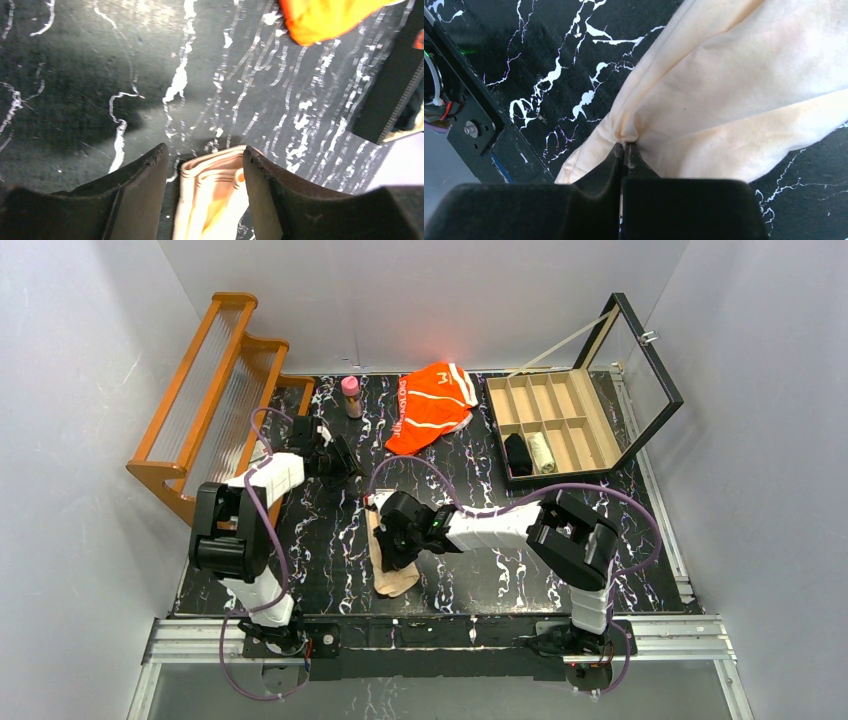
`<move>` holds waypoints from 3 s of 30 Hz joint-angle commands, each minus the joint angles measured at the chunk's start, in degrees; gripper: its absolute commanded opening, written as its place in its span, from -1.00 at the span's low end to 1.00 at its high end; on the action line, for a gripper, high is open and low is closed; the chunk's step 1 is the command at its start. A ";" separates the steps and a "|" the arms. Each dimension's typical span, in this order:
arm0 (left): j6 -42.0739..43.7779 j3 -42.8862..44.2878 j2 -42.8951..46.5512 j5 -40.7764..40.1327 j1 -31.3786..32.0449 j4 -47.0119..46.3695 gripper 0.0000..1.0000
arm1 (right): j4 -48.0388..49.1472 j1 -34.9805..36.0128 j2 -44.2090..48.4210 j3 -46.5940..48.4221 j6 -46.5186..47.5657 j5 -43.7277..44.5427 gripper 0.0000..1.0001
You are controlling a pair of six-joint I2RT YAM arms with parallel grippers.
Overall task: Roll the underwear
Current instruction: Fold the underwear at the center of the board.
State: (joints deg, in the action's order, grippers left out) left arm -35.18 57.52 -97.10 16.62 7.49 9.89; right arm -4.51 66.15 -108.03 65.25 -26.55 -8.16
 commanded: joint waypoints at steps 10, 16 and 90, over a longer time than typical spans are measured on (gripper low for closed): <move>-10.40 -10.57 6.71 18.11 0.07 -13.58 0.09 | 5.38 -0.58 2.87 -2.78 -2.37 -2.02 -0.85; -10.17 -11.46 2.99 23.16 0.07 -15.95 -0.03 | 4.60 -0.58 2.24 -1.77 -2.24 -1.71 -0.83; 1.43 -9.75 11.49 7.37 0.78 7.29 -1.00 | -10.15 2.29 -0.33 8.48 2.37 0.97 -0.27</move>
State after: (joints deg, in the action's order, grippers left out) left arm -34.83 48.25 -86.76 23.35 8.10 15.09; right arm -12.73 67.77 -107.31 70.54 -25.06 -9.02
